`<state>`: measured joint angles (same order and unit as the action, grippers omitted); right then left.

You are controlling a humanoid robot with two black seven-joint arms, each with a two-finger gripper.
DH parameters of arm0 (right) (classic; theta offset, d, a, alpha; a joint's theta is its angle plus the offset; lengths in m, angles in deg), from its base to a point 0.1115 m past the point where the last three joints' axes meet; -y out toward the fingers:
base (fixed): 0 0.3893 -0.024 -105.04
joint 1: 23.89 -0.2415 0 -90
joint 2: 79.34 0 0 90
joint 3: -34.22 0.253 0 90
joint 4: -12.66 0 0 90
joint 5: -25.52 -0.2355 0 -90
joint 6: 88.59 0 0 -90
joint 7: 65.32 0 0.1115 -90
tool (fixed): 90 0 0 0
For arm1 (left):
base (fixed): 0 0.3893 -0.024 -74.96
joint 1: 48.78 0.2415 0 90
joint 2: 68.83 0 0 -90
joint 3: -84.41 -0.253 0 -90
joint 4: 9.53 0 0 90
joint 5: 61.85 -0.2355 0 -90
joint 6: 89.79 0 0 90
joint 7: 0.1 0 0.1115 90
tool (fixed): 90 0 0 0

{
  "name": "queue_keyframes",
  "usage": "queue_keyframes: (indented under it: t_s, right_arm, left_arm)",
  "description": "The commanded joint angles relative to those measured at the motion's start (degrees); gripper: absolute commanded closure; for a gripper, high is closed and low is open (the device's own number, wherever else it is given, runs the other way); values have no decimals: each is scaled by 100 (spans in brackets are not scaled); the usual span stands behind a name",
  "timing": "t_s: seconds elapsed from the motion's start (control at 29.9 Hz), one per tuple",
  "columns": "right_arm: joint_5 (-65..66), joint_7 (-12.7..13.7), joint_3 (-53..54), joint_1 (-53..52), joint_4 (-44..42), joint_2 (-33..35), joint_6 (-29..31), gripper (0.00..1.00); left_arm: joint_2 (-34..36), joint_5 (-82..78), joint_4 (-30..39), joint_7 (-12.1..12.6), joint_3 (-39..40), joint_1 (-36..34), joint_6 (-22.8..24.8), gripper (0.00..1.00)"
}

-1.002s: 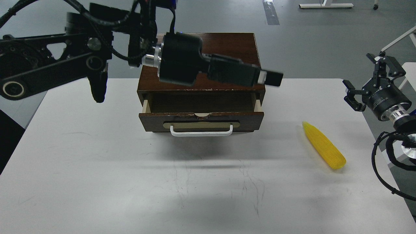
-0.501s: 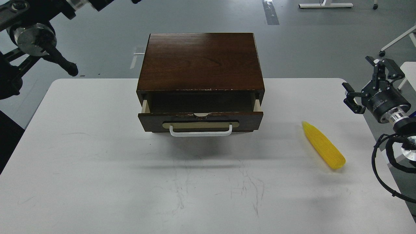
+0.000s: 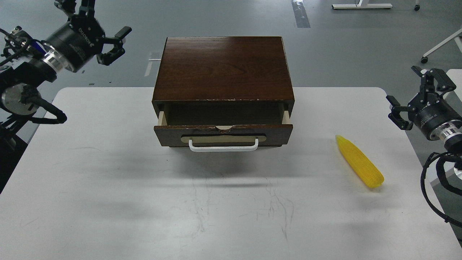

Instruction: Put corn in drawer with both arms

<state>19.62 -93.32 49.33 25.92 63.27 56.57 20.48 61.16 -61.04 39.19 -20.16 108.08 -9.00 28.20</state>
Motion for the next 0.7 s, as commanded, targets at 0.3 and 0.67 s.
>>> queue_keyframes:
  t_s: [0.3,0.67]
  right_arm:
    - [3548,0,-34,-42,256,910,27,0]
    - [7488,0,-148,-174,433,1289,-26,0]
  left_arm:
    - [-97,-10,-11,-146,147,566,1,2]
    - [-97,-19,15,-155,147,575,1,2]
